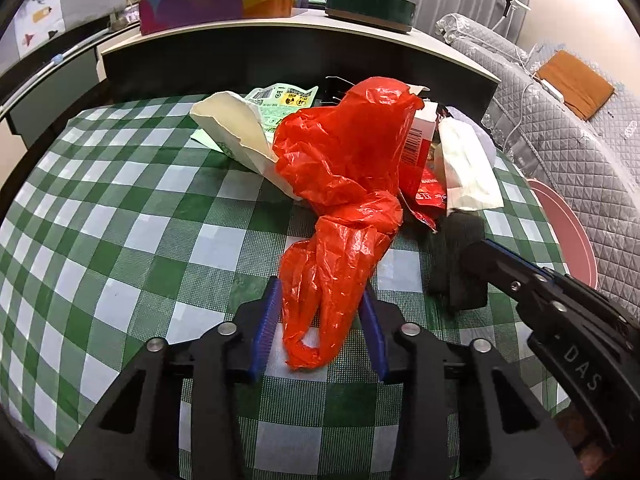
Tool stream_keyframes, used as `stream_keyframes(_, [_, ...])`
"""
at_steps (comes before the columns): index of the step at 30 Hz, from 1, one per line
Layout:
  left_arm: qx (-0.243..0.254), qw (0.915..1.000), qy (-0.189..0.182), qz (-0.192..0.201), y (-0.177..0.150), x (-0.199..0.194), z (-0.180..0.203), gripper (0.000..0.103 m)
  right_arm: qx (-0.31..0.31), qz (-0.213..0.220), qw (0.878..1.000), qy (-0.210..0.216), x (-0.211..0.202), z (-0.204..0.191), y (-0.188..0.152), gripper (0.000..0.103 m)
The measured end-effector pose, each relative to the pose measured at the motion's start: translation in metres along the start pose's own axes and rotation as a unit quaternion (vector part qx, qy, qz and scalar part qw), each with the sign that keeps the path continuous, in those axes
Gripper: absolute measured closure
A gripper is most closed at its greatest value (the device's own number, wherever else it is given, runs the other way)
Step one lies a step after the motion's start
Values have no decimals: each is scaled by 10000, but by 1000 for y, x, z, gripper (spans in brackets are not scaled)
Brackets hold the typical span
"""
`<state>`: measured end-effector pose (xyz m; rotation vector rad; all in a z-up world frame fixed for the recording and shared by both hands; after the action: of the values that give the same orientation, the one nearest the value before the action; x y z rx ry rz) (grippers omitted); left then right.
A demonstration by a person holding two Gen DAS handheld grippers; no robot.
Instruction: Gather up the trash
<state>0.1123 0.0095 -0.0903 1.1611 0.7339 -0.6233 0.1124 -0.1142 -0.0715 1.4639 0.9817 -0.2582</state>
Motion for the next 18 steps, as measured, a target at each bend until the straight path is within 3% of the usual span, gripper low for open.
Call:
stream_keyframes(1, [-3, 10000, -24, -6, 0, 0, 0, 76, -24, 13, 10000, -11, -1, 0, 1, 101])
stream_keyframes(8, [28, 9999, -140, 17, 2, -5, 1, 92, -99, 107, 9997, -182, -14, 5, 4, 102])
stream_keyframes(18, [115, 9985, -481, 216, 4, -29, 9, 96, -219, 275, 9974, -634, -53, 18, 9, 102])
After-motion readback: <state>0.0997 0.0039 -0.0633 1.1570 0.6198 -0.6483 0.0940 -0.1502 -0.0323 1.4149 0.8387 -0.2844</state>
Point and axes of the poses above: each gripper's, at about its wrist camera, not at the fingertips, and x roughly the way its jaws point, z to its right, y to its top, the point moved 4 cm from there along x, roughly the way its jaws point, and after that the axes turned 10 degrees about -x, right-handed, at the moved point
